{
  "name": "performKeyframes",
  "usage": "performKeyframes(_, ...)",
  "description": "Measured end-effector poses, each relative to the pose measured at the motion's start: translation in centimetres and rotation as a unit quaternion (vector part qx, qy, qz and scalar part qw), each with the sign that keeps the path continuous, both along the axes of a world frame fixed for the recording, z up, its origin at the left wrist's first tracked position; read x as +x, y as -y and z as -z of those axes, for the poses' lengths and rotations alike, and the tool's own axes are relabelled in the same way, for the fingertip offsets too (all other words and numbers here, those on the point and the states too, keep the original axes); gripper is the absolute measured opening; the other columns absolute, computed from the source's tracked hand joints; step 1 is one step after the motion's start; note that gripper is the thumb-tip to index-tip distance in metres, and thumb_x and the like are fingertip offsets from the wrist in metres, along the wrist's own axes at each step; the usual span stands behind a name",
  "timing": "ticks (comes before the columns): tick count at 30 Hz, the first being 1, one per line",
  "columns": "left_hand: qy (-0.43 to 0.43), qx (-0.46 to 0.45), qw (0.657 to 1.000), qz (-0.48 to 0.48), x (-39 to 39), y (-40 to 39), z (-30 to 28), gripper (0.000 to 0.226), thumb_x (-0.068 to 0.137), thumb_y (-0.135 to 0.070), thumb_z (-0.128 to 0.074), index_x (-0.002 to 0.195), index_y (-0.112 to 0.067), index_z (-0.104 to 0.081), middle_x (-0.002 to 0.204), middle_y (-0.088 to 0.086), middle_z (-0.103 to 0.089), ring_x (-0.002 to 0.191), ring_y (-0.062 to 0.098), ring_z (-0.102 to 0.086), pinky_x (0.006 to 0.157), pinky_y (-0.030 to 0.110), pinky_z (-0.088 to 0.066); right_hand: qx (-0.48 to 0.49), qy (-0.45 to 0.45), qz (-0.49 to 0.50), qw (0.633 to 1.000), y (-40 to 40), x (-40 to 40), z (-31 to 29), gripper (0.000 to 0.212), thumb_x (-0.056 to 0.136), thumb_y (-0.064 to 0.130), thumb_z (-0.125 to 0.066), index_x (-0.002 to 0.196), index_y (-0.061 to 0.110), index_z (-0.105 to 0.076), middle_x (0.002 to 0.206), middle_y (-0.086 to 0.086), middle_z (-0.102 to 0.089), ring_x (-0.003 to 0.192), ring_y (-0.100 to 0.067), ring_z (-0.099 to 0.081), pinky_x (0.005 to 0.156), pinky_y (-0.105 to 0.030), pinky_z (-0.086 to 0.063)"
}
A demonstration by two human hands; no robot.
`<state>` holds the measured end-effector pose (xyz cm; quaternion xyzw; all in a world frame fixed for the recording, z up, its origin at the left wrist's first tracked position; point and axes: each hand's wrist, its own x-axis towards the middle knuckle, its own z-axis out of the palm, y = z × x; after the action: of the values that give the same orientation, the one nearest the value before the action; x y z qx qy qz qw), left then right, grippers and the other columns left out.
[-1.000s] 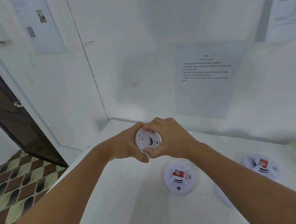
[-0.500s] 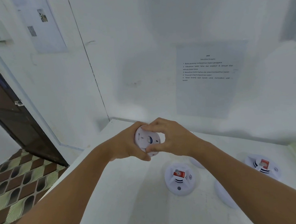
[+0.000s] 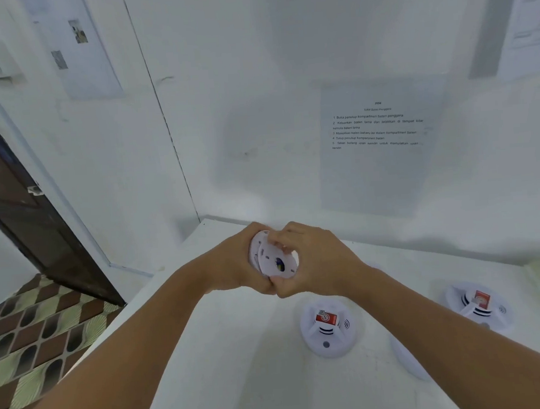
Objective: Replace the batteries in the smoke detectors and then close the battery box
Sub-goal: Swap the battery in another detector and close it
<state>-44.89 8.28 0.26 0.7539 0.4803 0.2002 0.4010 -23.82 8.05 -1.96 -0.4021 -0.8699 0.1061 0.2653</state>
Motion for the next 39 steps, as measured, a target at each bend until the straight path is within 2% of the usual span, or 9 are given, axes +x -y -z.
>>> performKeyframes(4, 0.026, -0.013, 1.000, 0.009, -0.1, -0.1, -0.3, 0.086, 0.060, -0.003, -0.095, 0.131, -0.026, -0.051, 0.124, -0.002, -0.065, 0.112, 0.023, -0.067, 0.088, 0.049, -0.062, -0.059, -0.086, 0.001, 0.995, -0.6, 0.9, 0.4, 0.069, 0.067, 0.054, -0.083, 0.129, 0.034, -0.061, 0.111, 0.017, -0.059, 0.102, -0.003, -0.061, 0.090, -0.029, -0.053)
performKeyframes(8, 0.046, -0.011, 0.999, -0.010, -0.4, -0.3, 0.0, 0.089, 0.062, 0.003, -0.094, 0.132, -0.029, -0.050, 0.124, 0.000, -0.063, 0.111, 0.022, -0.067, 0.086, 0.044, -0.063, -0.044, -0.136, 0.037, 0.989, -1.4, 1.4, 0.8, 0.063, 0.070, 0.047, -0.086, 0.124, 0.030, -0.061, 0.112, 0.013, -0.060, 0.101, -0.004, -0.062, 0.088, -0.030, -0.054)
performKeyframes(13, 0.081, 0.012, 0.995, -0.055, -1.7, -0.3, 1.4, 0.098, 0.060, 0.005, -0.093, 0.137, -0.034, -0.047, 0.123, -0.012, -0.059, 0.119, 0.019, -0.061, 0.082, 0.037, -0.064, -0.093, 0.069, 0.164, 0.980, -2.9, 2.5, 2.5, 0.059, 0.078, 0.055, -0.073, 0.128, 0.028, -0.057, 0.114, 0.010, -0.057, 0.100, -0.013, -0.058, 0.097, -0.038, -0.044)
performKeyframes(20, 0.130, 0.025, 0.989, -0.072, -2.3, 0.7, 2.0, 0.102, 0.064, 0.011, -0.088, 0.142, -0.036, -0.043, 0.126, -0.021, -0.056, 0.119, 0.004, -0.058, 0.092, 0.045, -0.062, -0.135, 0.230, 0.168, 0.949, -3.8, 1.1, 5.5, 0.064, 0.088, 0.058, -0.060, 0.143, 0.029, -0.048, 0.131, 0.004, -0.054, 0.119, -0.018, -0.055, 0.106, -0.042, -0.030)
performKeyframes(23, 0.142, 0.029, 0.987, -0.070, -2.4, 0.9, 2.0, 0.102, 0.065, 0.014, -0.086, 0.142, -0.037, -0.042, 0.123, -0.024, -0.056, 0.116, 0.001, -0.059, 0.092, 0.042, -0.062, -0.121, 0.067, 0.166, 0.976, -3.1, 0.0, 5.1, 0.042, 0.098, 0.048, -0.058, 0.136, 0.032, -0.053, 0.127, 0.007, -0.058, 0.113, -0.012, -0.060, 0.104, -0.040, -0.041)
performKeyframes(25, 0.151, 0.034, 0.986, -0.062, -2.4, 0.9, 1.8, 0.103, 0.066, 0.015, -0.085, 0.143, -0.037, -0.040, 0.123, -0.023, -0.056, 0.120, 0.006, -0.058, 0.089, 0.039, -0.063, -0.153, -0.138, 0.126, 0.970, -2.1, -0.6, 3.8, 0.024, 0.102, 0.036, -0.058, 0.126, 0.034, -0.057, 0.116, 0.010, -0.062, 0.100, -0.006, -0.065, 0.086, -0.031, -0.052)
performKeyframes(27, 0.163, 0.037, 0.985, -0.047, -2.1, 0.9, 1.8, 0.106, 0.067, 0.016, -0.085, 0.146, -0.037, -0.038, 0.128, -0.017, -0.055, 0.123, 0.014, -0.058, 0.086, 0.033, -0.062, -0.200, -0.245, 0.091, 0.944, -0.8, -1.5, 2.2, 0.020, 0.104, 0.034, -0.057, 0.123, 0.037, -0.055, 0.115, 0.010, -0.065, 0.095, -0.007, -0.069, 0.066, -0.026, -0.055)
performKeyframes(33, 0.220, 0.002, 0.976, 0.004, -0.2, 0.6, 1.6, 0.124, 0.067, 0.022, -0.083, 0.157, -0.037, -0.021, 0.133, -0.008, -0.056, 0.111, 0.004, -0.066, 0.078, 0.025, -0.060, -0.162, -0.266, 0.118, 0.943, 1.9, -1.6, 0.4, 0.022, 0.104, 0.024, -0.058, 0.122, 0.036, -0.061, 0.115, 0.007, -0.069, 0.077, -0.010, -0.073, 0.055, -0.021, -0.051)
performKeyframes(39, 0.190, 0.035, 0.980, 0.046, 2.6, 1.1, 2.5, 0.101, 0.064, 0.016, -0.089, 0.142, -0.026, -0.040, 0.125, -0.003, -0.062, 0.115, 0.016, -0.065, 0.080, 0.029, -0.061, -0.181, -0.274, 0.166, 0.930, 4.8, 1.4, 0.1, 0.023, 0.100, 0.022, -0.063, 0.118, 0.037, -0.061, 0.110, 0.004, -0.068, 0.082, -0.014, -0.075, 0.059, -0.022, -0.055)
